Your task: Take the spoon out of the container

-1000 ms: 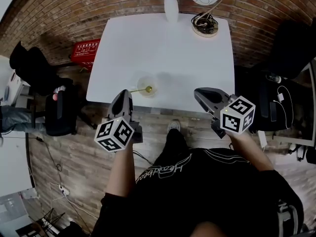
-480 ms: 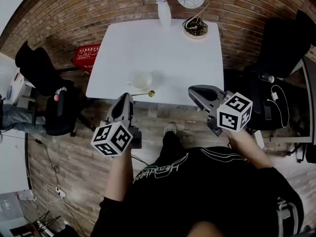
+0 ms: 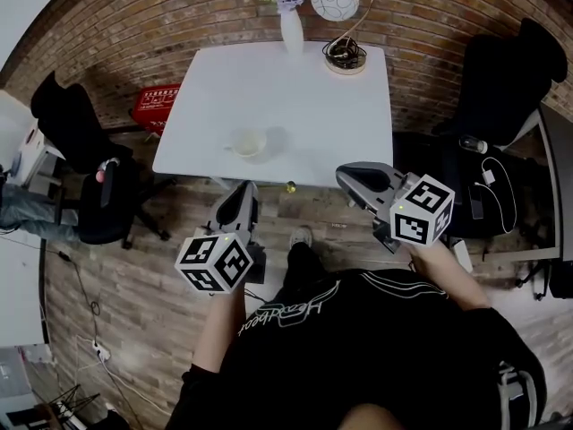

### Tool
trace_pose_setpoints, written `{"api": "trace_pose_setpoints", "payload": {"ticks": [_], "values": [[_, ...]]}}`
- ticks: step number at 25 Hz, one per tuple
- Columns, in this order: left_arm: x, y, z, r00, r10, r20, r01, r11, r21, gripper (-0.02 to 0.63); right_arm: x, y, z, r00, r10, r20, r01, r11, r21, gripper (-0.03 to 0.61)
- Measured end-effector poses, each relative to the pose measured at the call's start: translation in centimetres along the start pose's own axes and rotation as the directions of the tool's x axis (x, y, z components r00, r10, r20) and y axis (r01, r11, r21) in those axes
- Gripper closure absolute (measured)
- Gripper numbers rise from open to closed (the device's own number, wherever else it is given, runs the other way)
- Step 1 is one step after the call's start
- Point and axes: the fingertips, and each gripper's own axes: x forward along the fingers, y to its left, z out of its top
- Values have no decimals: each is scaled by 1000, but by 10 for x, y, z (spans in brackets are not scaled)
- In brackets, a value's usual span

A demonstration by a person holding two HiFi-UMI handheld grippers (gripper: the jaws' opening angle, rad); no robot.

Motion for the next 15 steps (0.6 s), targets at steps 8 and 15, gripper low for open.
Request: {"api": "trace_pose_setpoints", "payload": {"ticks": [8, 15], "values": [[-4, -14, -4, 1000, -21, 5, 21, 1000, -7, 606, -7, 7, 3, 999, 12, 34, -11, 1000, -16, 581], [-3, -15, -3, 1000, -24, 8, 24, 1000, -6, 606, -8, 6, 5, 1000, 4, 31, -3, 1000, -15, 581]]}}
